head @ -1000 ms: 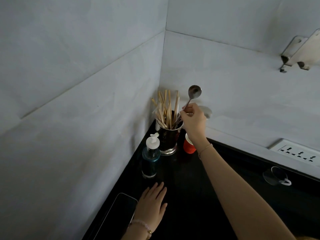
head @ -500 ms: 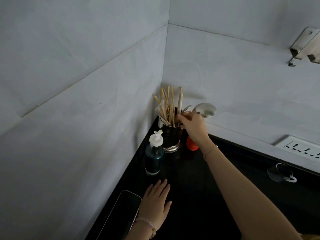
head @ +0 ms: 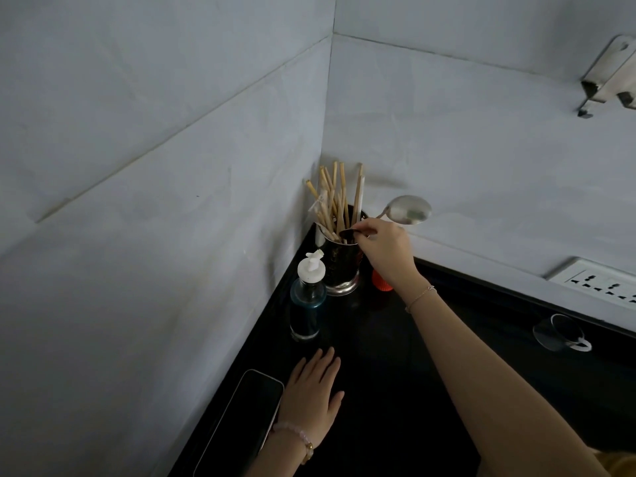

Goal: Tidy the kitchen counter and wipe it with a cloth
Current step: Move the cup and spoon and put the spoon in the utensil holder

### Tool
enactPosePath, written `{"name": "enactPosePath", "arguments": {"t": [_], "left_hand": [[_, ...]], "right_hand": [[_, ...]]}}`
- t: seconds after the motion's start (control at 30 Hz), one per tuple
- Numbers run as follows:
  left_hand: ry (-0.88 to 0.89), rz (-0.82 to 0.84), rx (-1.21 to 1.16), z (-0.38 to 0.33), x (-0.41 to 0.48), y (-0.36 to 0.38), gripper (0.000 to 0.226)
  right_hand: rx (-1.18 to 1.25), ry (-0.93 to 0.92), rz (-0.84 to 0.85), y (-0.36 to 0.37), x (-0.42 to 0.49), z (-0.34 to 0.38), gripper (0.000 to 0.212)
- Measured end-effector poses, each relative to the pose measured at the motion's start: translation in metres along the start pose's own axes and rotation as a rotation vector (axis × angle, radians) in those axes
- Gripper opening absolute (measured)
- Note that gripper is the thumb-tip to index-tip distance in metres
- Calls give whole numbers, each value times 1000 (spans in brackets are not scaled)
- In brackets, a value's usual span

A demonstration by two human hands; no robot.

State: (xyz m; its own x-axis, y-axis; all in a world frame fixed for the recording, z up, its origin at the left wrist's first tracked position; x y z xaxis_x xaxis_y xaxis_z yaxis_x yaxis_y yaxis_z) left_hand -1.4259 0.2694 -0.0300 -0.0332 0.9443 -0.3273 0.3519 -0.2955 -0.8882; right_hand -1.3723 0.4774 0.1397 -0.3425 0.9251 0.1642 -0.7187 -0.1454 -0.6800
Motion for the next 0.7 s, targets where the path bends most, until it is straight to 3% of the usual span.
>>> {"name": "enactPosePath", "arguments": {"t": [0.33,0.5,0.7], "left_hand": [[30,36,61,-4,3,-7,60],[44,42,116,-8,3,-10,60],[34,62,147,-19,-4,-18,55]], "right_hand": [[139,12,-37,-24,-33,-3,28],[141,138,-59,-39,-93,-23,30],[32,284,99,-30,-209,-54,29]]}}
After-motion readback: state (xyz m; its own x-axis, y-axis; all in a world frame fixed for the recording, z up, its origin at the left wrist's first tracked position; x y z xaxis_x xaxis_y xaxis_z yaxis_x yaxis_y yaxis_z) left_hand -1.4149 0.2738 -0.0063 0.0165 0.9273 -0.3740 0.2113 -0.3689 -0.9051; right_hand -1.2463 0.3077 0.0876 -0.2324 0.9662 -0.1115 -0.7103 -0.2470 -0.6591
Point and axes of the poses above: each hand's wrist, its own x-axis towards the middle knuckle, its own y-axis out of the palm, z = x × y, the point moved 4 cm from there along x, towards the middle knuckle, and after that the axes turned 2 degrees about x, right-handed, at the moved point
